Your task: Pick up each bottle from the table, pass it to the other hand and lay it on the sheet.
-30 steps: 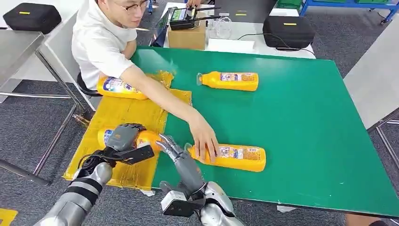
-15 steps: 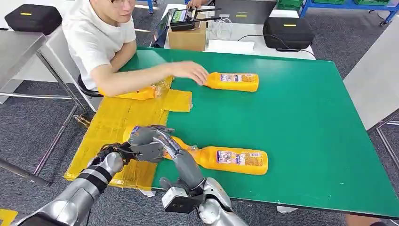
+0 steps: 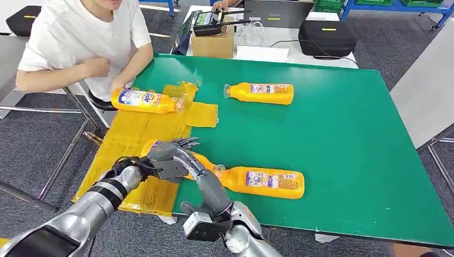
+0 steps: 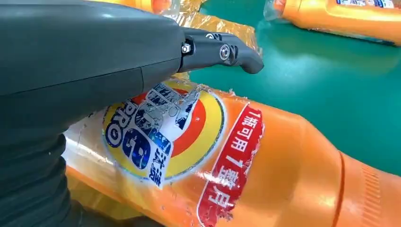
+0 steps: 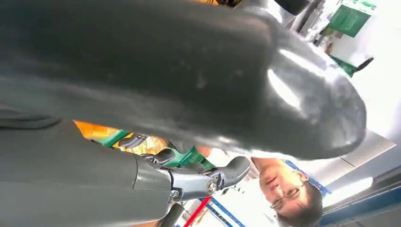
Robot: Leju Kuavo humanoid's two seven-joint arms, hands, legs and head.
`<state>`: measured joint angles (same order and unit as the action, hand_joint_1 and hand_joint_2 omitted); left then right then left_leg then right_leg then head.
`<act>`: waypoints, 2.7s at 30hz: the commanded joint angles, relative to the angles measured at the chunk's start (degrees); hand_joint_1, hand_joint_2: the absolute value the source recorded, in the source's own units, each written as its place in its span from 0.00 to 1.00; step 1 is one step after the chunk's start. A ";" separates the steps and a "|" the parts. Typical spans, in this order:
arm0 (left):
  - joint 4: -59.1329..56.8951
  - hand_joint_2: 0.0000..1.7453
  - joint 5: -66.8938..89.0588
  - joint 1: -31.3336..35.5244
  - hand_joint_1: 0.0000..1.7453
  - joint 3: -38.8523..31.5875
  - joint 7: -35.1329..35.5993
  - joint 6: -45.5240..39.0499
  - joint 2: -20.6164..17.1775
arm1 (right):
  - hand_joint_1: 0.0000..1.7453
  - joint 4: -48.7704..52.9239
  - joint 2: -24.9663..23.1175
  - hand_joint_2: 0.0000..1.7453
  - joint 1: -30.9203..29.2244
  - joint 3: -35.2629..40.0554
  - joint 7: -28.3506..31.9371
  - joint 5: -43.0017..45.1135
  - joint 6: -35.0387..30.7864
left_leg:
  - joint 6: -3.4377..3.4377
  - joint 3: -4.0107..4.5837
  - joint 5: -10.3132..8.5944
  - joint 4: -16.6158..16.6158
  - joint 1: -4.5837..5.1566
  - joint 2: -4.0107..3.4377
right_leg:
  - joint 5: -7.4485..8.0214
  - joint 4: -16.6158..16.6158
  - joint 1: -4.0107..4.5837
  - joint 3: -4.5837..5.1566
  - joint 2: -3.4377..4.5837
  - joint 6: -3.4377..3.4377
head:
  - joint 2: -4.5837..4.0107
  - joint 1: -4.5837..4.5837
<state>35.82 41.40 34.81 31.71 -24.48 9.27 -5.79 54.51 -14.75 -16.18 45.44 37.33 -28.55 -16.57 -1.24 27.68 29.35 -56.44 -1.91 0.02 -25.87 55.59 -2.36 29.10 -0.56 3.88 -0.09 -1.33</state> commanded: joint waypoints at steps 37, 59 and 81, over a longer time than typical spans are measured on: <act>41.17 1.00 -44.75 -22.64 0.00 -29.15 -9.97 16.23 7.76 | 0.00 1.81 3.62 0.00 -0.65 -0.34 -0.55 -0.95 1.79 | 0.15 0.51 0.04 0.03 -0.06 -0.16 | -0.01 -0.13 0.12 0.57 0.18 -0.17 | 0.00 0.00; 63.62 1.00 -61.80 -37.43 0.00 -36.99 -5.49 -0.88 17.25 | 0.00 31.21 11.64 1.00 20.52 -23.94 -4.72 -13.56 -22.30 | 0.19 0.60 0.11 0.09 -0.02 -0.18 | -0.02 -0.27 0.10 0.65 0.17 -0.20 | 0.00 0.00; 59.08 1.00 -55.27 -35.28 0.00 -33.40 -5.93 0.43 15.99 | 0.00 2.89 14.99 1.00 6.45 -27.40 -19.03 -21.92 -2.11 | 0.14 0.56 0.03 0.15 0.00 -0.32 | 0.10 -0.31 0.08 0.69 0.31 -0.22 | 0.00 -0.02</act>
<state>102.05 -14.32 -5.11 -3.54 -31.56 9.11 11.06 75.68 0.04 1.12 17.11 18.69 -50.90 -22.25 -1.22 28.42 29.44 -56.45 -1.89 -0.27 -25.87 55.46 -2.35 29.96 -0.32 3.88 -0.09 -1.36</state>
